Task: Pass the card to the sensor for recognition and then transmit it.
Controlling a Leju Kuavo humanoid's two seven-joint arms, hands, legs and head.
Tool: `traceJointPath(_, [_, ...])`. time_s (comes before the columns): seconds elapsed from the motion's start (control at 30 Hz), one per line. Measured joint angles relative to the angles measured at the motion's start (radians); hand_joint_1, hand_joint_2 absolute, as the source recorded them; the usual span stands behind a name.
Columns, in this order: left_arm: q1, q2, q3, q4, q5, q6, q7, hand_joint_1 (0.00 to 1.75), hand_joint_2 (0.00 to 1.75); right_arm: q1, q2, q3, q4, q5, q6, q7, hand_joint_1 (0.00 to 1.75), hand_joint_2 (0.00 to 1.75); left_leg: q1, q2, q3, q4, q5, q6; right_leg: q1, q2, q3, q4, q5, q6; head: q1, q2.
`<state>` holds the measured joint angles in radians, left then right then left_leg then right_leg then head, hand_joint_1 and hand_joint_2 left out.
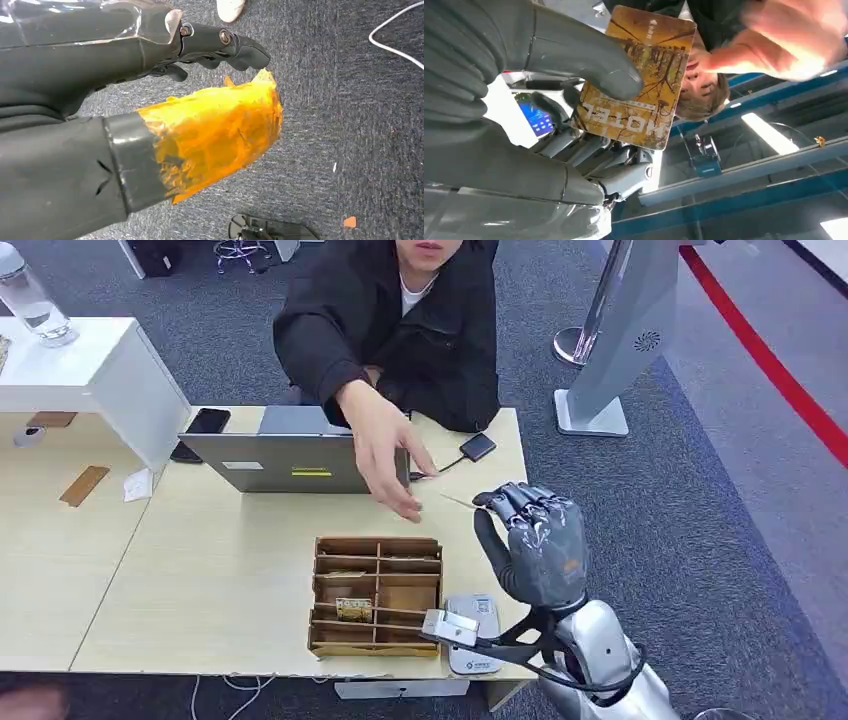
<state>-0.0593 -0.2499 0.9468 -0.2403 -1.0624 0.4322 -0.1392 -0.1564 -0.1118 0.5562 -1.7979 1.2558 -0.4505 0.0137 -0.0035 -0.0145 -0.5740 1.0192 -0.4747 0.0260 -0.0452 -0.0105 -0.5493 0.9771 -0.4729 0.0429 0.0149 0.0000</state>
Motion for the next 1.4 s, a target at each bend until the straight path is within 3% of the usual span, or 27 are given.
traceJointPath(0.23, [0.000,0.000,0.000,0.000,-0.003,0.000,0.000,0.00,0.00,0.008,0.005,0.000,-0.006,-0.011,0.000,-0.015,1.75,1.75,0.000,0.000,0.000,0.000,0.000,0.000,0.000,0.000,0.000,0.000,0.000,0.000,0.000,0.000])
traceJointPath(0.7, [0.001,0.000,0.004,-0.001,-0.010,-0.002,-0.006,0.00,0.00,0.056,0.016,0.002,-0.034,-0.171,0.050,-0.064,1.75,1.75,0.000,0.000,0.000,0.000,0.000,0.000,0.000,0.000,0.000,0.000,0.000,0.000,0.000,0.000])
traceJointPath(1.4, [0.000,-0.015,0.065,-0.010,0.015,0.021,-0.032,0.00,0.00,0.187,0.025,-0.008,-0.029,-0.567,0.230,-0.161,1.75,1.75,0.000,0.000,0.000,0.000,0.000,0.000,0.000,0.000,0.000,0.000,0.000,0.000,0.000,0.000])
